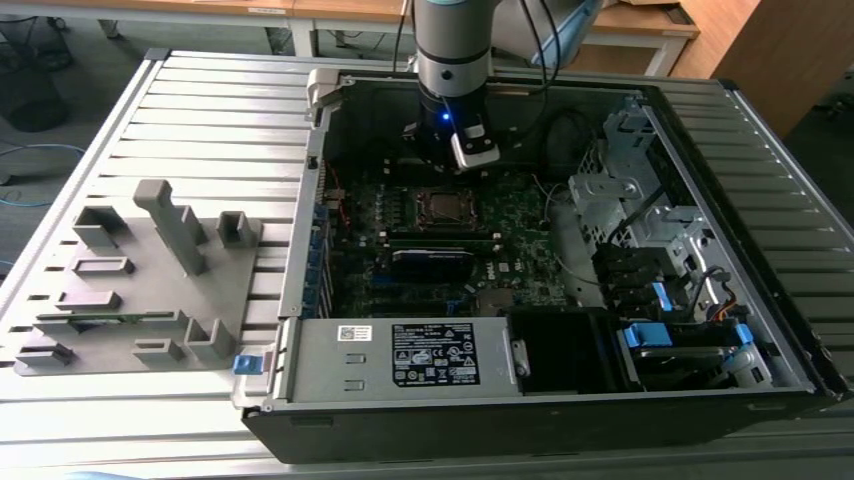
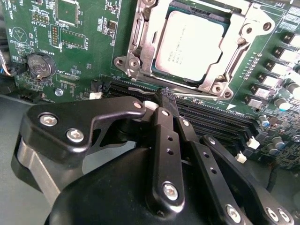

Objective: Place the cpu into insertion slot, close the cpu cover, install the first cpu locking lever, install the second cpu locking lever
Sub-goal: 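Install the first cpu locking lever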

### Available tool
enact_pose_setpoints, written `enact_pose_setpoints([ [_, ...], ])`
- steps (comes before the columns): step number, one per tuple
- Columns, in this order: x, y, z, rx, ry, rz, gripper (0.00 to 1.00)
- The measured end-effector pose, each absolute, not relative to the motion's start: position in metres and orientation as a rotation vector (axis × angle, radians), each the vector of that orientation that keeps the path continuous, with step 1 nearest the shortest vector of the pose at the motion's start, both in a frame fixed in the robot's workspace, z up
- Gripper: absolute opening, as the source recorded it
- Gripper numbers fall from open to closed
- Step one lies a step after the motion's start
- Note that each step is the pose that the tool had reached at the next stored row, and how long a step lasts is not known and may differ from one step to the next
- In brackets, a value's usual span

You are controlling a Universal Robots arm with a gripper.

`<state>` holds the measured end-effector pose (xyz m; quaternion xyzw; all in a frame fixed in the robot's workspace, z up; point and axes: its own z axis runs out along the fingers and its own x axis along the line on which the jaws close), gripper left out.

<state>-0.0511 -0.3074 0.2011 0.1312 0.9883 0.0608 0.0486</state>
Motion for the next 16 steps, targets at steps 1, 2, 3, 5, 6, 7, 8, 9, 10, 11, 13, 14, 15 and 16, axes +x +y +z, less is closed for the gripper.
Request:
enact_pose_setpoints([
  [1,-0.0511,-0.3073,0.2009,0.41,3.011,0.185,0.11],
  [2,-0.0511,-0.3071,0.2008,0.418,3.009,0.184,0.11],
  [3,-0.0511,-0.307,0.2007,0.424,3.008,0.184,0.11],
  [5,-0.0511,-0.3066,0.2006,0.431,3.007,0.184,0.11],
  [6,-0.0511,-0.3064,0.2005,0.436,3.006,0.183,0.11],
  [7,-0.0511,-0.3063,0.2004,0.443,3.005,0.183,0.11],
  [8,-0.0511,-0.3061,0.2003,0.45,3.003,0.183,0.11],
  [9,-0.0511,-0.3059,0.2003,0.458,3.002,0.182,0.11],
  [10,-0.0511,-0.3058,0.2002,0.466,3.0,0.182,0.11],
  [11,-0.0511,-0.3056,0.2002,0.471,2.999,0.182,0.11],
  [13,-0.0511,-0.3051,0.2001,0.483,2.997,0.181,0.11],
  [14,-0.0511,-0.305,0.2,0.488,2.996,0.181,0.11],
  [15,-0.0511,-0.305,0.2,0.493,2.995,0.18,0.11],
  [16,-0.0511,-0.305,0.2,0.495,2.995,0.18,0.11],
])
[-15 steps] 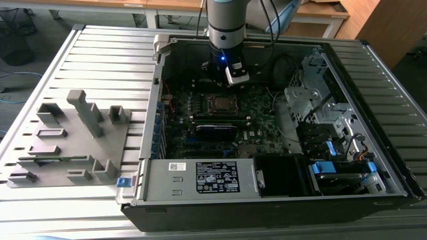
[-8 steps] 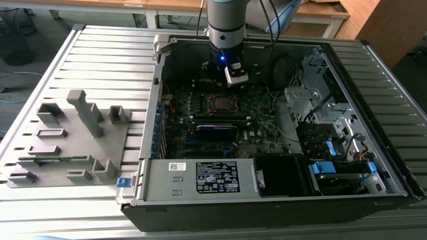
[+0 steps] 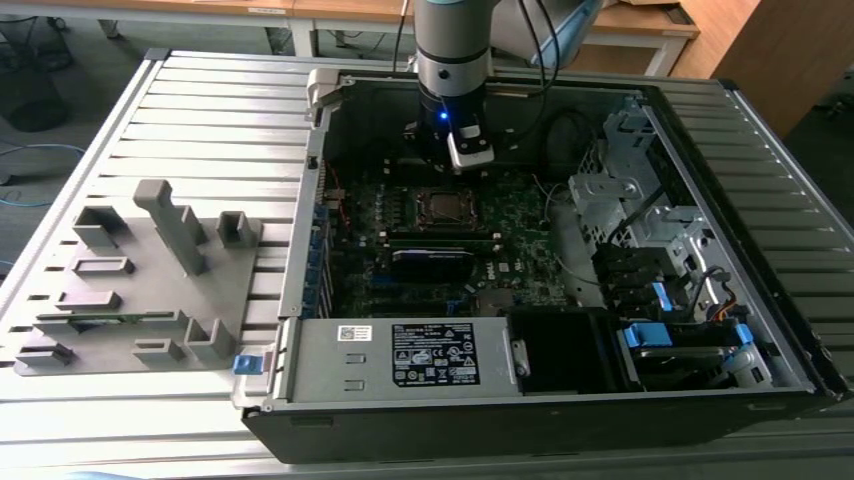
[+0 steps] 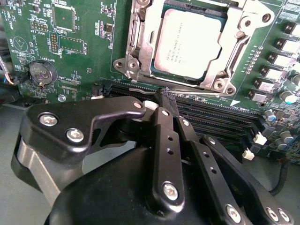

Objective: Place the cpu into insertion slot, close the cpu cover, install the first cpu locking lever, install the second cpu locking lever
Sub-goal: 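Install the first cpu locking lever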

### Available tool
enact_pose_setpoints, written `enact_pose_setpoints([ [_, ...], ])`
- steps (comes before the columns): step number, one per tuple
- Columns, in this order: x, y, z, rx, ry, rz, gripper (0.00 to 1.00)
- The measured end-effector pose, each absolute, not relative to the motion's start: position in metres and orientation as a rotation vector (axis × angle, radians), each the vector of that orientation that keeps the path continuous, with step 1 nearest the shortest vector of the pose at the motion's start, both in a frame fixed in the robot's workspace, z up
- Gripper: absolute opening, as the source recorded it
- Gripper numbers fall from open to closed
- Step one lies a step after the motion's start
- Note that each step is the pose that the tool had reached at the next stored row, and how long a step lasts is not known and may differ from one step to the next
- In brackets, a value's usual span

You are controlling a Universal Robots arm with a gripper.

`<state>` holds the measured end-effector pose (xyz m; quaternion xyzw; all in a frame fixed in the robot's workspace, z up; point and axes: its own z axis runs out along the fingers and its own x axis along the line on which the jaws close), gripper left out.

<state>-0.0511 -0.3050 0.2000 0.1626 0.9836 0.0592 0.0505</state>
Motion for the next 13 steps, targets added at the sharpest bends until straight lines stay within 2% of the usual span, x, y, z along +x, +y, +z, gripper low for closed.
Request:
enact_pose_setpoints([
  [13,-0.052,-0.3048,0.1999,0.495,2.993,0.182,0.11],
])
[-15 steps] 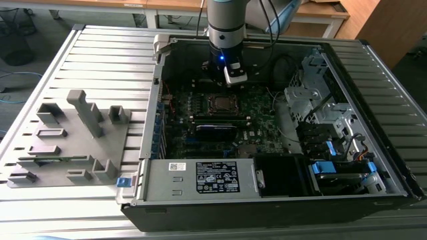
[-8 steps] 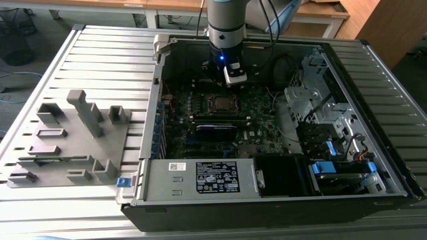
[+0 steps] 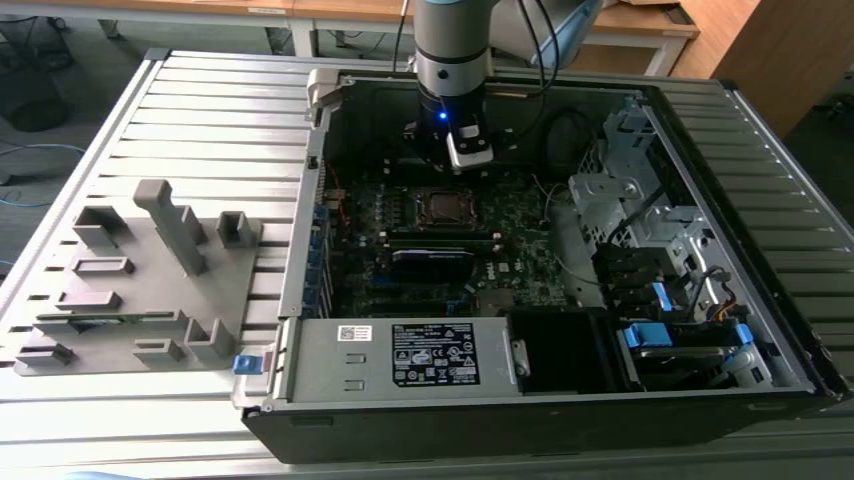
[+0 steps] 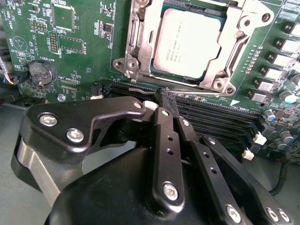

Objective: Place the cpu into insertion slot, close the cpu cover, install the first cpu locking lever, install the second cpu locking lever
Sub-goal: 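Install the first cpu locking lever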

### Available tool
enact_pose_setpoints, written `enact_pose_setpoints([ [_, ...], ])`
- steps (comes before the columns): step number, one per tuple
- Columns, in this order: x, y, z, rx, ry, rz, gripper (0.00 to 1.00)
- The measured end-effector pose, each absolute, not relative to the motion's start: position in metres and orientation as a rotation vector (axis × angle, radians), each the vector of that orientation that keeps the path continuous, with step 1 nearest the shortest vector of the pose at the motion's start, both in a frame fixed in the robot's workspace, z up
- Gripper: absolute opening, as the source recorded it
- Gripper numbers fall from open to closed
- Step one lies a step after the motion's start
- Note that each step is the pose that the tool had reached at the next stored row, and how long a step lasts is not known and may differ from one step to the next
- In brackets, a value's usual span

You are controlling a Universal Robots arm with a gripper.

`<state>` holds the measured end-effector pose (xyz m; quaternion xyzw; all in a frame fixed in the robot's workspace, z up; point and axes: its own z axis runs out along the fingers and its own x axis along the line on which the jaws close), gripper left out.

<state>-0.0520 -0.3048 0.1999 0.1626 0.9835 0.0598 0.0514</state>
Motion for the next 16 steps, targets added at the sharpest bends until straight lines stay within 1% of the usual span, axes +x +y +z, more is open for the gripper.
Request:
enact_pose_setpoints([
  [16,-0.0524,-0.3068,0.1985,0.463,2.997,0.184,0.11],
])
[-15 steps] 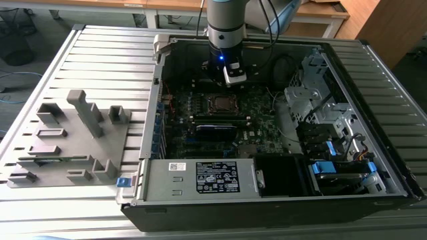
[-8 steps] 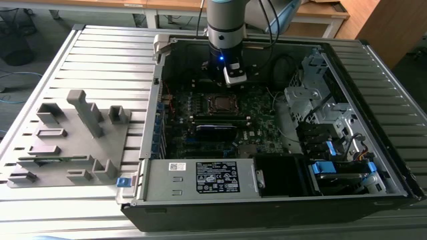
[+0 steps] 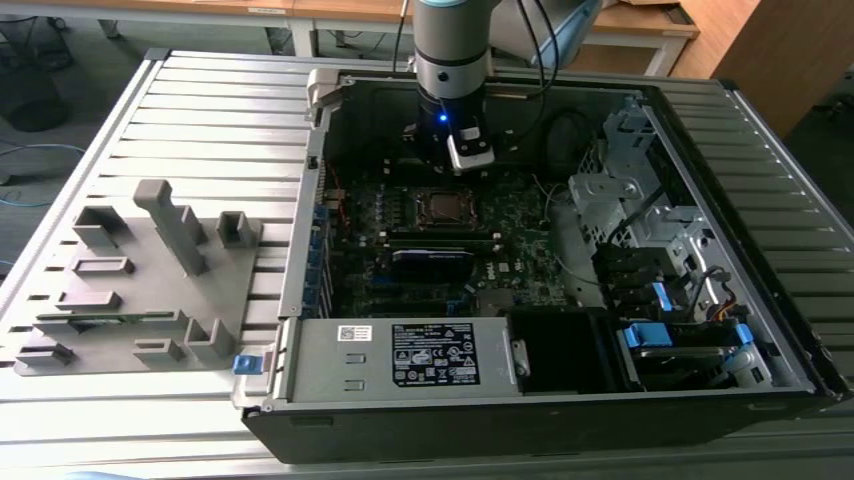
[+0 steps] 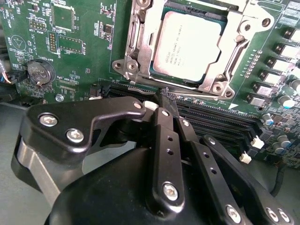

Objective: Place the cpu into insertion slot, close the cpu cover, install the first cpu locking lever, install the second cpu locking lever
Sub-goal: 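Install the first cpu locking lever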

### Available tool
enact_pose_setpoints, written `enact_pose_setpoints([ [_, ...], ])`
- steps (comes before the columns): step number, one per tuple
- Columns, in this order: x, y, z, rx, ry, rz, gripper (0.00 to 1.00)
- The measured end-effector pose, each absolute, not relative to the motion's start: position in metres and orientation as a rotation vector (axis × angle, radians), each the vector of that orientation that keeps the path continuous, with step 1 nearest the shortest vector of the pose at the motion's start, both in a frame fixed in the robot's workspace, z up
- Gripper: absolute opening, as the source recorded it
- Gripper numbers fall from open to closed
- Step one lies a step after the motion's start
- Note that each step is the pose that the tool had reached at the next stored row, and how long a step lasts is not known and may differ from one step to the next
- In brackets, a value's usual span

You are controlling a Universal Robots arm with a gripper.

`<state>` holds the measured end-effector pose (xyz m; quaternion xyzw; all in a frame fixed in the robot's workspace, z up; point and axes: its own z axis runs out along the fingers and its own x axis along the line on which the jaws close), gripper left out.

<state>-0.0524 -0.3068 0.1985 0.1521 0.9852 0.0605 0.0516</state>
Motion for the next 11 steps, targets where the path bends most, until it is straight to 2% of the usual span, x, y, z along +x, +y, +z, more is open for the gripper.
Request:
enact_pose_setpoints([
  [11,-0.0525,-0.3069,0.2003,0.462,2.997,0.184,0.11],
])
